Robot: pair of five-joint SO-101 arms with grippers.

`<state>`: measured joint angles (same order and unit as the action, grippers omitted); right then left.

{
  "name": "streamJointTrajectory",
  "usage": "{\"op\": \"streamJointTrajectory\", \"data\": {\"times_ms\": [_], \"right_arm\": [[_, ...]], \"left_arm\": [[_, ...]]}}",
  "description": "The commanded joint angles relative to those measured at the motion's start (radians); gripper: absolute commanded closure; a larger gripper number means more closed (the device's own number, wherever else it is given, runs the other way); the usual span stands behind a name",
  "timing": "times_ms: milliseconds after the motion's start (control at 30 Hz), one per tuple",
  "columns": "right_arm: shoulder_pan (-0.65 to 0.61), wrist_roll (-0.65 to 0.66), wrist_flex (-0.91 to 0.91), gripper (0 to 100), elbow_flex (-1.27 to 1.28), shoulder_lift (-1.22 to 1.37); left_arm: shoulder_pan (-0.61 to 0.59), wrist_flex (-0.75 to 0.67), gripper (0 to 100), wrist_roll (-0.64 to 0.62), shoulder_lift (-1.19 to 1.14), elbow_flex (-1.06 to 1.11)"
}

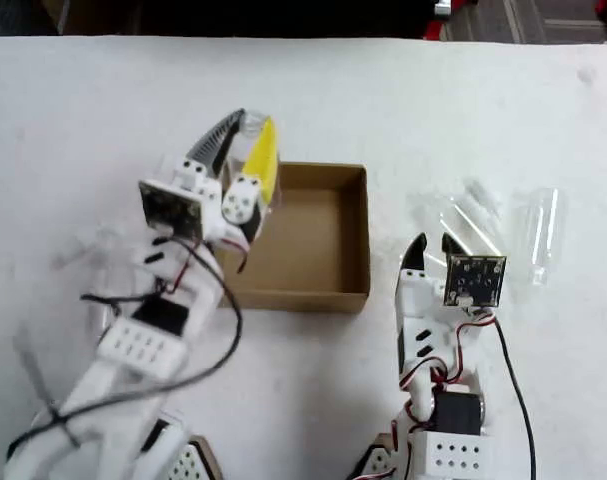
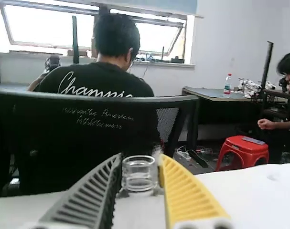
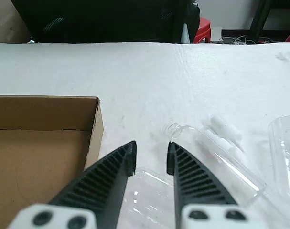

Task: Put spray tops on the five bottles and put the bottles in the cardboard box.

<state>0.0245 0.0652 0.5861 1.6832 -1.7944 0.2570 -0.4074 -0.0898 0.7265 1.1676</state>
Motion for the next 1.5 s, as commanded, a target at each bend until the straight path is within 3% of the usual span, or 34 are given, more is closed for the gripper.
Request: {"op": "streamJointTrajectory", "data": {"times_ms": [0,67,300,633,1167,1333,1467], "right_arm": [[0.005,0.014,-0.012,90.3,0.008,-0.005],[0.005,0.014,-0.012,90.3,0.008,-0.005],[0.005,0.014,-0.025,90.3,0.008,-0.005],[0.005,0.014,-0.025,90.3,0.008,-0.005],[0.005,0.014,-0.025,90.3,0.008,-0.005],[0.005,0.014,-0.025,90.3,0.008,-0.005],[0.005,0.014,-0.025,90.3,0.008,-0.005]], "left_arm": [[-0.114,-0.304,98,-0.189,-0.360,-0.112],[-0.134,-0.428,98,-0.204,-0.478,-0.120],[-0.114,-0.681,98,-0.069,-0.805,-0.163],[-0.087,-0.848,98,0.043,-1.076,-0.284],[-0.076,-0.848,97,0.046,-1.067,-0.239],[-0.081,-0.821,82,0.023,-1.007,-0.195],[-0.082,-0.681,69,-0.049,-0.940,-0.184]]}}
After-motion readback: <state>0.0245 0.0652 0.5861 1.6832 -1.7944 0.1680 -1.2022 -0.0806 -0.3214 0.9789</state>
